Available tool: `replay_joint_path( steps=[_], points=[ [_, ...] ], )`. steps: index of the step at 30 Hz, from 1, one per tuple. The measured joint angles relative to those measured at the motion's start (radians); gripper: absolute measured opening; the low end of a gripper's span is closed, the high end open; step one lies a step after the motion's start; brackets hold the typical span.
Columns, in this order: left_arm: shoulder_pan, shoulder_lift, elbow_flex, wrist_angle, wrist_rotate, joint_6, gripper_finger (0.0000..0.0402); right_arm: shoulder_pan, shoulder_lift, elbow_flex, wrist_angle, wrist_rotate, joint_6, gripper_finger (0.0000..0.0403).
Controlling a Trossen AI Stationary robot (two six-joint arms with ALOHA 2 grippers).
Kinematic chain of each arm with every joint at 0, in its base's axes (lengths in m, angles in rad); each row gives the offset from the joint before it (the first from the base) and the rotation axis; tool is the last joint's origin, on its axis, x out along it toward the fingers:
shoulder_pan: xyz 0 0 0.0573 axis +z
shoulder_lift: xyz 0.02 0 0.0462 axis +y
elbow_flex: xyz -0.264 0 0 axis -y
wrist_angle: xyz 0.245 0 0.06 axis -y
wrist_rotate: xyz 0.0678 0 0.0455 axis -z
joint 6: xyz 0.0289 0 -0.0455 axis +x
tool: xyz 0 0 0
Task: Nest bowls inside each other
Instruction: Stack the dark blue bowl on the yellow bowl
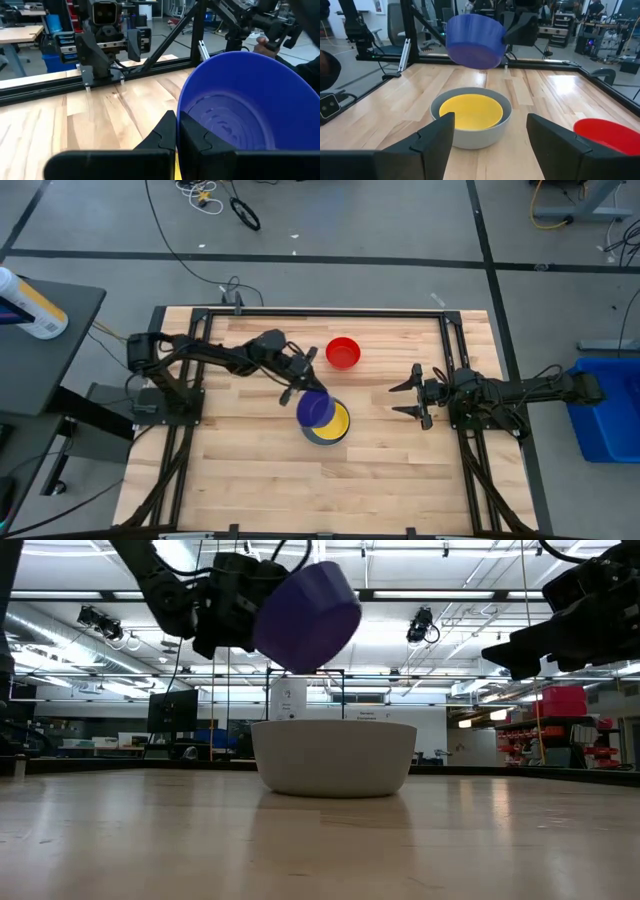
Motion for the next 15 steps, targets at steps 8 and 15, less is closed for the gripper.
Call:
replay_joint_path(
  steps=[8,15],
  points=[
    [0.000,0.082,0.083,0.000,0.034,-0.001,0.0005,0.000,0.000,0.000,-0.012,0.000,0.008,0.0270],
    [0.000,0.142,0.112,0.002,0.039,-0.001,0.0005,0.000,0.000,0.000,-0.013,0.000,0.008,0.0275]
  ],
)
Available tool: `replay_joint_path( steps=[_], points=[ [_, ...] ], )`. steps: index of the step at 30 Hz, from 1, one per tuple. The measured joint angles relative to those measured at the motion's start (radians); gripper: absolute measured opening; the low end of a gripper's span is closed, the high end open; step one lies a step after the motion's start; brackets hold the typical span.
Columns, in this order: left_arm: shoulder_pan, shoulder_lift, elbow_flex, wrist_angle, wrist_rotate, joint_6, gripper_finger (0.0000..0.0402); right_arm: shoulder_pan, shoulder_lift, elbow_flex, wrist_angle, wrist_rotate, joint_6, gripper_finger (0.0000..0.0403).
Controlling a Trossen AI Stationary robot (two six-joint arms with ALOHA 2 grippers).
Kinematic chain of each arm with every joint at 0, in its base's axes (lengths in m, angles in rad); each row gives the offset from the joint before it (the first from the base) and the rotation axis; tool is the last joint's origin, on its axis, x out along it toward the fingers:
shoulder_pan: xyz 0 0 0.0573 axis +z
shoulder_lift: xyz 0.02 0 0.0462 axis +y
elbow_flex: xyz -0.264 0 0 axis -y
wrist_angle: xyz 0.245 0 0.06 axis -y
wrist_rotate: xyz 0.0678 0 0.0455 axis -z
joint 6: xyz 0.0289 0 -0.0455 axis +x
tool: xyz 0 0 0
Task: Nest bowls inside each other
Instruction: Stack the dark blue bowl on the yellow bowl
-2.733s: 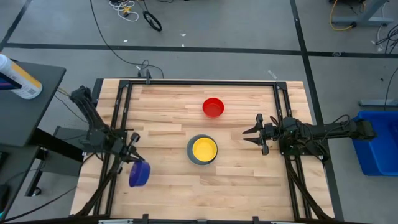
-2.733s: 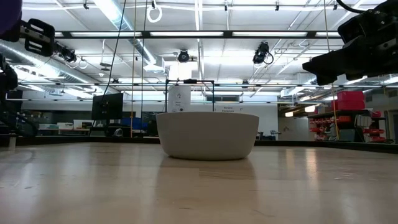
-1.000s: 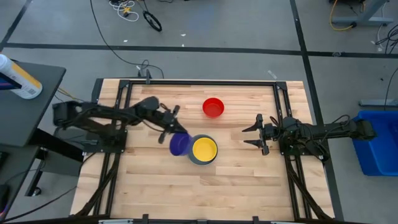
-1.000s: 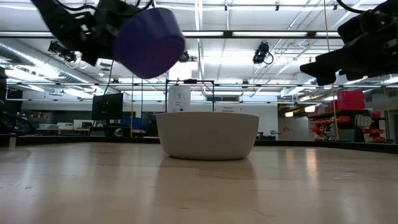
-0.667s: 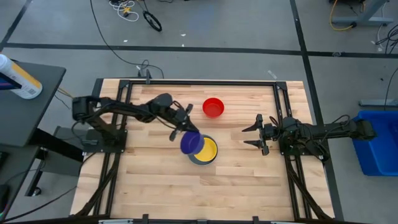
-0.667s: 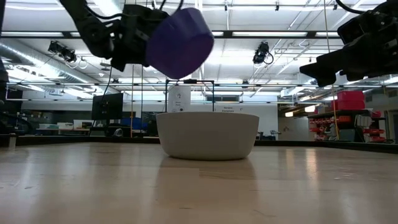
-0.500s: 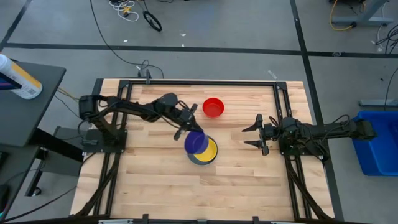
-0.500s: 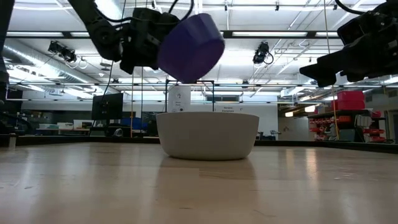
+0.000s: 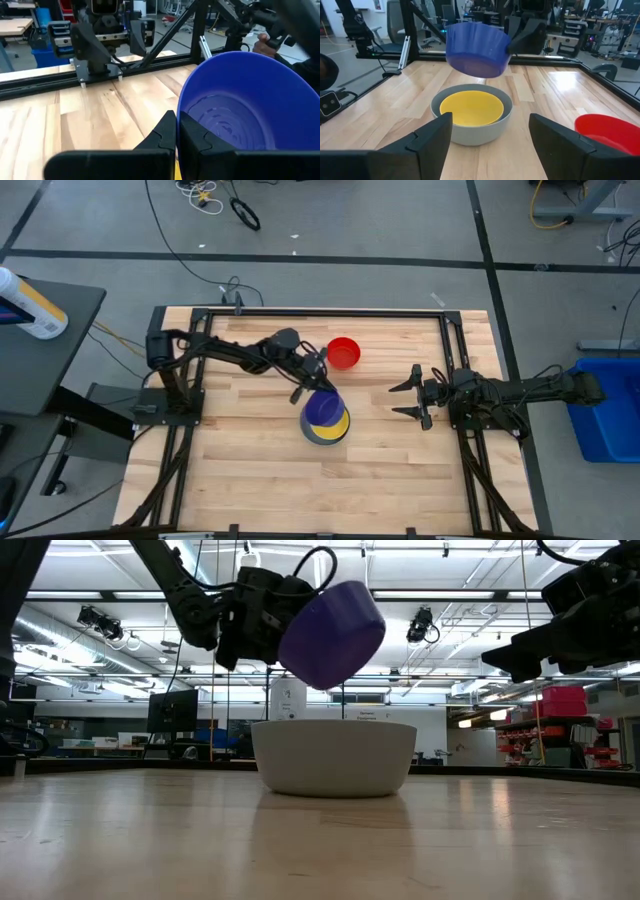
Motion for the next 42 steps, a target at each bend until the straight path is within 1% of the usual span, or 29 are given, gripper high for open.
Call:
replay_joint_path(
  steps=[8,15,24,32,37,42],
  points=[
    [0.002,0.051,0.001,0.009,0.007,-0.005,0.0005,0.000,0.000,0.000,-0.014,0.000,0.000,0.0260],
    [0.000,0.052,0.001,0.004,0.023,-0.025,0.0005,0.000,0.000,0.000,-0.013,0.000,0.000,0.0241],
    [0.000,0.052,0.001,-0.026,0.016,-0.035,0.0005,0.000,0.000,0.000,-0.013,0.000,-0.006,0.0224],
    [-0.006,0.051,0.069,-0.146,-0.005,-0.004,0.0005,0.000,0.000,0.000,-0.013,0.001,-0.008,0.0208],
    [-0.005,0.051,0.069,-0.197,-0.013,0.015,0.0005,0.000,0.000,0.000,-0.013,0.001,-0.008,0.0198],
    [-0.003,0.051,0.069,-0.200,-0.024,0.022,0.0005,0.000,0.000,0.000,-0.013,0.001,-0.015,0.0188]
  ],
)
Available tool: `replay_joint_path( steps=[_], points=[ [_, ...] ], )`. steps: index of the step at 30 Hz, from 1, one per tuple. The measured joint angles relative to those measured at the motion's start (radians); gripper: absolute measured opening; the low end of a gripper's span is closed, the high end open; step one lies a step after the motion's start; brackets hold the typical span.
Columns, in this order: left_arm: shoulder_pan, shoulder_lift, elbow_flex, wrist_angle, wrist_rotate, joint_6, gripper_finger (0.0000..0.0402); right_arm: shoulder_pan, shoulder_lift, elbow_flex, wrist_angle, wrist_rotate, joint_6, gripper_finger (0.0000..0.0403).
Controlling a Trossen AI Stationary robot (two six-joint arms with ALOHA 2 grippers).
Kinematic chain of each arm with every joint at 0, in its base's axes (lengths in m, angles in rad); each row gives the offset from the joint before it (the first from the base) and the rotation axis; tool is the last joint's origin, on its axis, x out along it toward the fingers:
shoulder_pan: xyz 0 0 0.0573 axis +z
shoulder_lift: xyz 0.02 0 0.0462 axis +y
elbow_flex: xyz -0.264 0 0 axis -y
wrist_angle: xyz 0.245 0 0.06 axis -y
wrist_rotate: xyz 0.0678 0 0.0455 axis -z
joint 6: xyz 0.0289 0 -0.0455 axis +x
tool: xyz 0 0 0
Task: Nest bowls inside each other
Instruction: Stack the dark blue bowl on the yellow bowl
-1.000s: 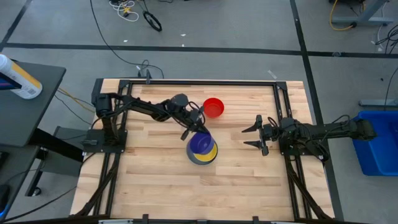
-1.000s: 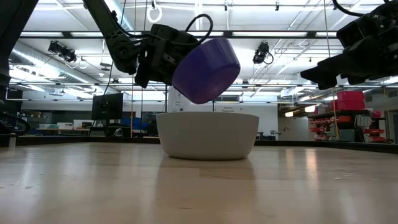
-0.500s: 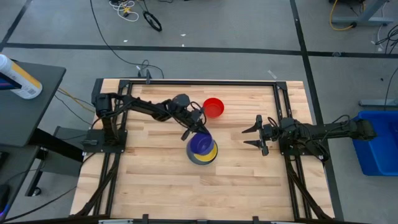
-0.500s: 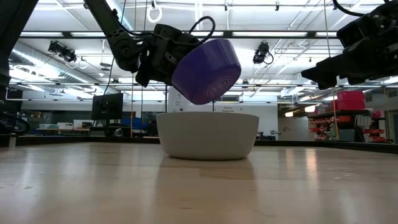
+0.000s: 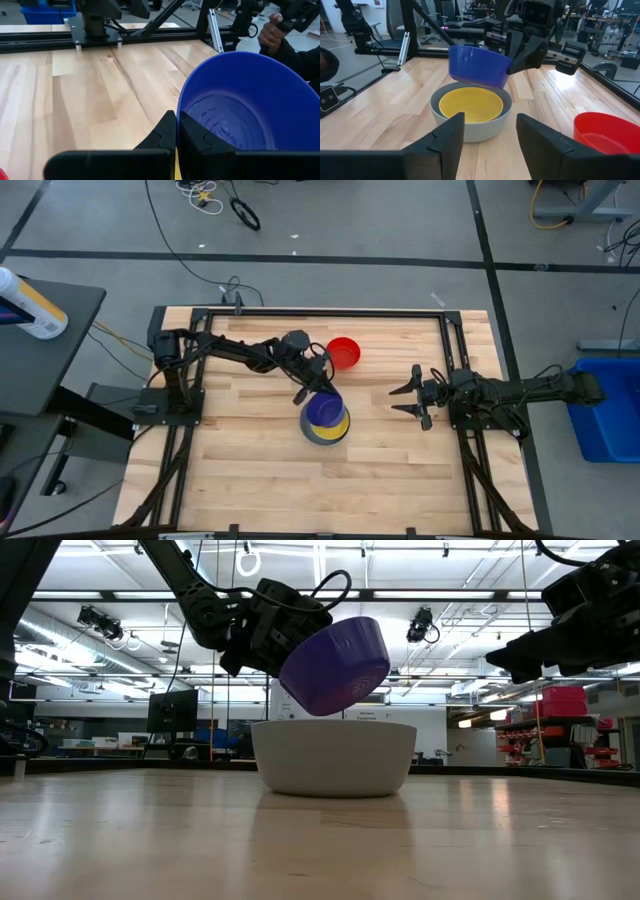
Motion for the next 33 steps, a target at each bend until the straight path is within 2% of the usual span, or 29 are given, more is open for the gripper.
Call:
replay_joint_path(
  steps=[15,25,33],
  points=[
    [0.000,0.000,0.000,-0.029,-0.009,-0.030,0.0005,0.000,0.000,0.000,0.000,0.001,-0.001,0.0162],
    [-0.015,0.000,0.096,-0.202,-0.038,0.015,0.0005,0.000,0.000,0.000,0.000,0.000,-0.001,0.0144],
    [-0.019,0.000,0.104,-0.297,-0.072,0.052,0.0005,0.000,0.000,0.000,0.000,0.000,-0.004,0.0132]
  ],
)
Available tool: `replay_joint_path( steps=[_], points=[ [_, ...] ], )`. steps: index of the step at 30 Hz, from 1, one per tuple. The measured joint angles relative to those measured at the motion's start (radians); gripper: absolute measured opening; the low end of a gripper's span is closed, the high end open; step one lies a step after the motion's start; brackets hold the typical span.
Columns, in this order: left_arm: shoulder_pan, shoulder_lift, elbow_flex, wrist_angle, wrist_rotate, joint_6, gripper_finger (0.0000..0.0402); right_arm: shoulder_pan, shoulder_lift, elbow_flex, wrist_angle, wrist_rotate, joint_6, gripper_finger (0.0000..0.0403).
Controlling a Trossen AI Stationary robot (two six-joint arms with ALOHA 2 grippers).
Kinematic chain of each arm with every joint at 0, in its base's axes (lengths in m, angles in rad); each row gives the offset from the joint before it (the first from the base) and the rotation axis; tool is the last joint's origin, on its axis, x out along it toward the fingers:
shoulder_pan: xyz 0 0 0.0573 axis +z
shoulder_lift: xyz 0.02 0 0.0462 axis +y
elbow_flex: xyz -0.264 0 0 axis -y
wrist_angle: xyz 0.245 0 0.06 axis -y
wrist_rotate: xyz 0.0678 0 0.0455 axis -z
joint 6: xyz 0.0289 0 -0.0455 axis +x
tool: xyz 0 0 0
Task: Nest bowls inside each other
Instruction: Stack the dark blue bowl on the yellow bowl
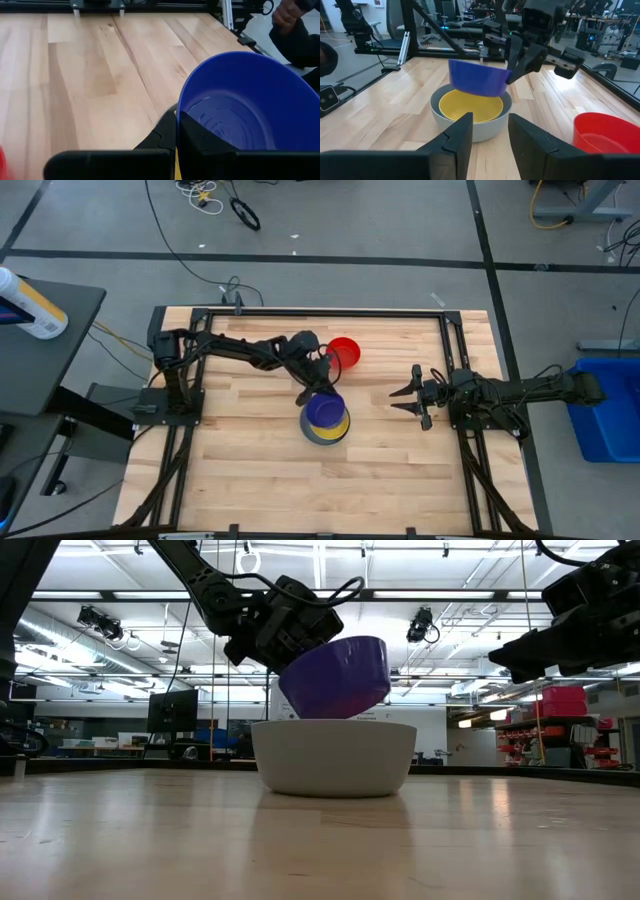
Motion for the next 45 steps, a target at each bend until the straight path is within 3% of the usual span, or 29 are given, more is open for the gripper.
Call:
replay_joint_path(
  steps=[10,35,45],
  points=[
    [-0.005,0.000,0.013,-0.059,-0.019,0.006,0.0005,0.000,0.000,0.000,0.000,0.000,-0.008,0.0125],
    [-0.035,0.001,0.096,-0.247,-0.096,0.079,0.0005,0.000,0.000,0.000,0.000,0.000,-0.008,0.0173],
    [-0.049,0.160,0.252,-0.359,-0.064,0.107,0.0005,0.000,-0.007,0.000,-0.023,-0.023,0.009,0.0192]
  ],
)
